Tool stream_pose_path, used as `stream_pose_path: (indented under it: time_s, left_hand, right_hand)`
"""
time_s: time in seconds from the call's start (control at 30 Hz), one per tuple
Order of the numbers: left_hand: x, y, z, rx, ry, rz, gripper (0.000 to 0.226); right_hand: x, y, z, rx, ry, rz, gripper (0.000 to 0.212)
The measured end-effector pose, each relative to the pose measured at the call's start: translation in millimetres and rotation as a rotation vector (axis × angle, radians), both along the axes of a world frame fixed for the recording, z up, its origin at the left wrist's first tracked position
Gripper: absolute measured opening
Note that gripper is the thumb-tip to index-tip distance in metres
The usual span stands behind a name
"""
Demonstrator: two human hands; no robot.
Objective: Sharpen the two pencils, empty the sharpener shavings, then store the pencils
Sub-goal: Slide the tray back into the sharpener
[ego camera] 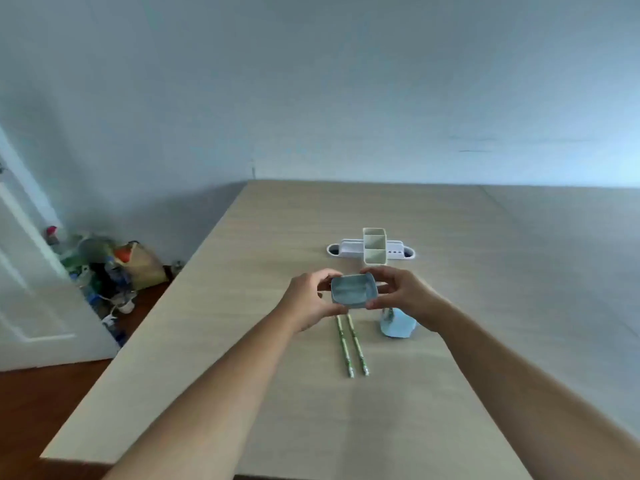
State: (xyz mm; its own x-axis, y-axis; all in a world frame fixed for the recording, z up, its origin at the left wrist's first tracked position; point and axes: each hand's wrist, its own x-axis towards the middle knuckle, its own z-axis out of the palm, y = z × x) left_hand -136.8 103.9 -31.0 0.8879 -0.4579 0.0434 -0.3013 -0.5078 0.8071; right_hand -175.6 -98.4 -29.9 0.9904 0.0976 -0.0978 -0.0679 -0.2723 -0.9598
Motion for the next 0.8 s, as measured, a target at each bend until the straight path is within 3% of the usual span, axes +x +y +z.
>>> stream_pose_path:
  time_s: [0.2, 0.5, 0.8]
  left_hand:
    - [12, -127, -31, 0.043, 0.083, -0.13, 0.059]
    - [40, -174, -96, 0.487, -0.048, -0.04, 0.078]
    - [66, -159, -119, 0.403, 0.023, 0.015, 0.061]
  right_hand:
    - [-18, -123, -30, -0.056, 0.084, -0.144, 0.058]
    - [-14, -203, -118, -0.194, 0.304, -0.168, 0.058]
    - [16, -176, -158, -0.321, 0.253, -0.375, 0.063]
